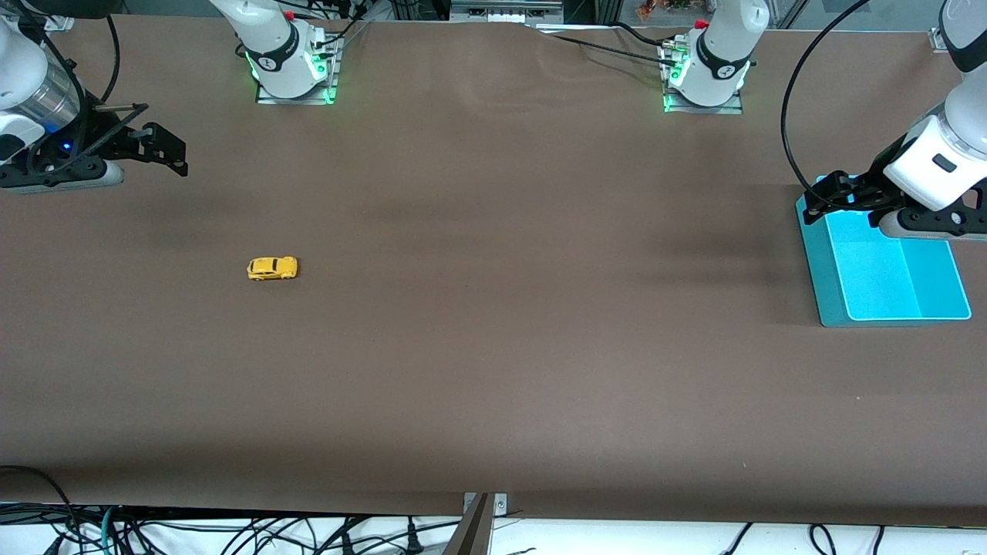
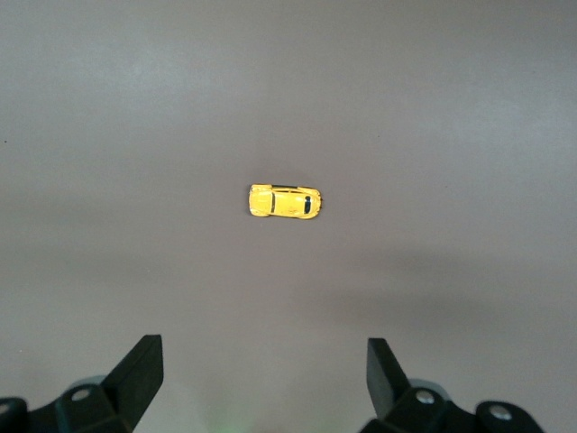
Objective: Wind and store yellow beetle car
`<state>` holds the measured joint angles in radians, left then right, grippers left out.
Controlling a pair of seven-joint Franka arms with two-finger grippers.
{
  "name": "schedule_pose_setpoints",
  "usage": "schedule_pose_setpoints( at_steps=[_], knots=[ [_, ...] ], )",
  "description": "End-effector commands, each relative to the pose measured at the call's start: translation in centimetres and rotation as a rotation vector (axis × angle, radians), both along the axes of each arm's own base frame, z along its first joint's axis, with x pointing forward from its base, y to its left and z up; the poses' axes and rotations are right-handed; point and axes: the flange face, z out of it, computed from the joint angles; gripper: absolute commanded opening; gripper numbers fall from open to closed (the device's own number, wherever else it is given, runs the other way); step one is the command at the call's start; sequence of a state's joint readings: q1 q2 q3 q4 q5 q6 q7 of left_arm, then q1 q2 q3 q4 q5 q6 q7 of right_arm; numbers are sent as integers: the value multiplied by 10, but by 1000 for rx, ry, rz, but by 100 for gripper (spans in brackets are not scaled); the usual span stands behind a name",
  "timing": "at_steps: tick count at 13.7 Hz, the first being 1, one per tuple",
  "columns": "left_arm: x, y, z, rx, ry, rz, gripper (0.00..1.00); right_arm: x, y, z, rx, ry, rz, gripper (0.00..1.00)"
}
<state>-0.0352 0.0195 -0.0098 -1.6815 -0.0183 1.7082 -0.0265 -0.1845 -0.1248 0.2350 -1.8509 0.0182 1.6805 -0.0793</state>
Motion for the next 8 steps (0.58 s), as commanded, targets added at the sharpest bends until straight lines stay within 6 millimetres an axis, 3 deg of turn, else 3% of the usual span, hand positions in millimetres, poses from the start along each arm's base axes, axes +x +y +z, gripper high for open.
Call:
schedule_pose_setpoints(
  at_steps=[1,8],
  knots=[
    [3,-1,6,-12,6,-19,100,-1,-1,3,-15,-3,-3,100],
    [2,2,6,-9,9,-22,100,-1,-1,4,-16,-5,-2,100]
  ],
)
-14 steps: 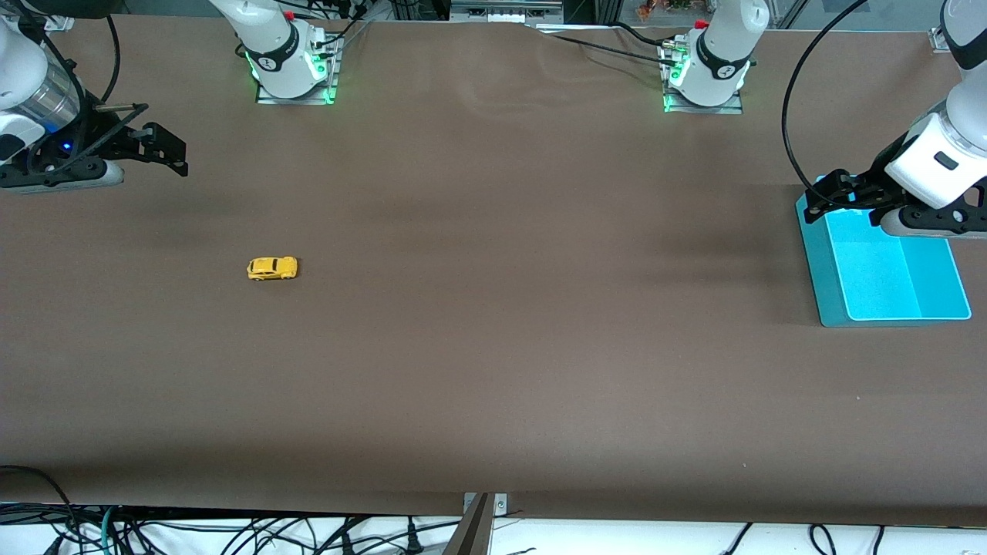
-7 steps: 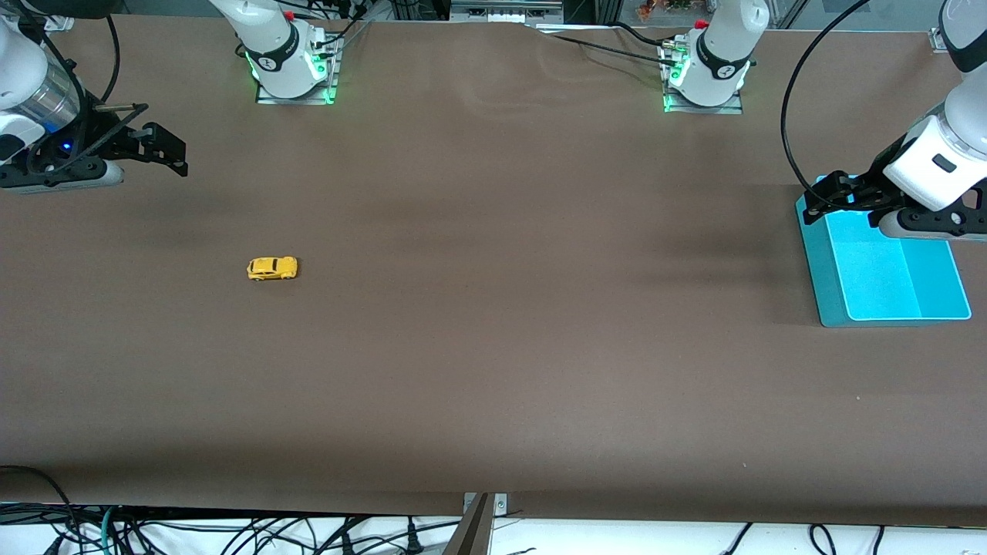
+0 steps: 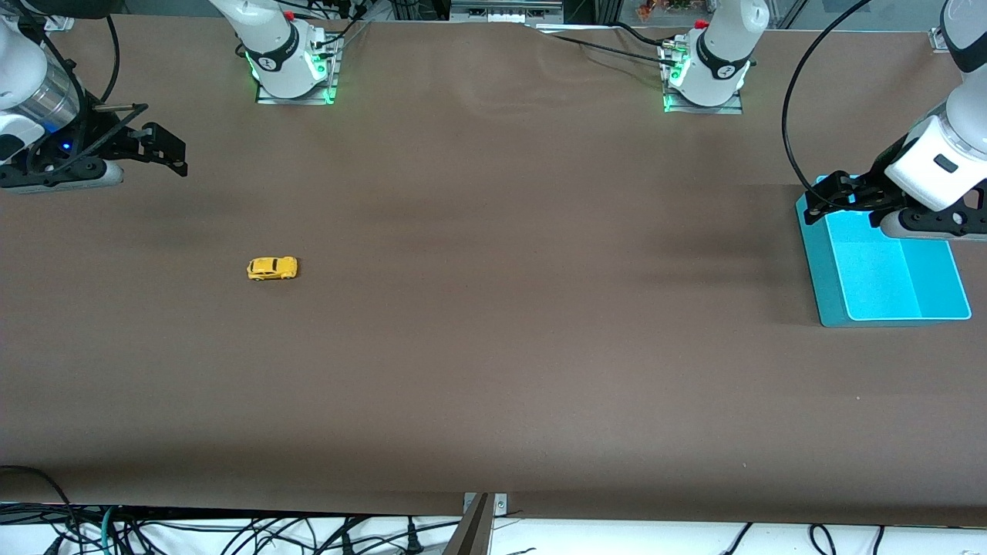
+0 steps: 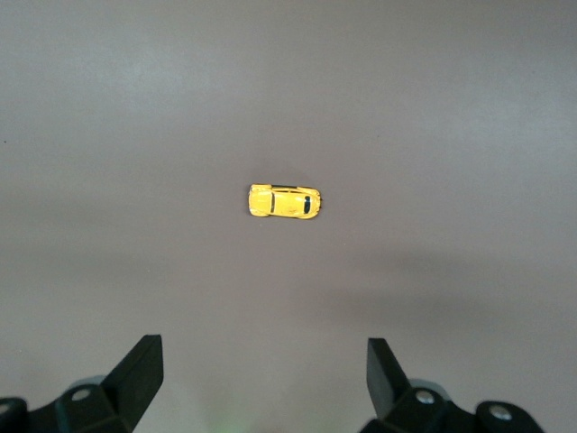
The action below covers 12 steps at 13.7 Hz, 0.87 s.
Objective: Wind and store yellow beetle car
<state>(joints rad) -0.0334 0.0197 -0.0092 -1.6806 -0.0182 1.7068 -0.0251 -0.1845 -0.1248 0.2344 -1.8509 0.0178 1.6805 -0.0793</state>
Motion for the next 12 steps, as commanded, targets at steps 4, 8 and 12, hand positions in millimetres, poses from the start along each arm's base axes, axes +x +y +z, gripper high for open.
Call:
schedule_pose_setpoints(
  at_steps=[4,8,12],
  knots=[
    [2,0,6,-9,8,-20,100,-1,-1,4,-15,-5,-1,100],
    [2,-11,6,-6,8,-36,100,-1,-1,4,-15,-5,-1,100],
    [2,-10,6,-5,8,-36,100,-1,-2,4,-15,-5,-3,100]
  ],
)
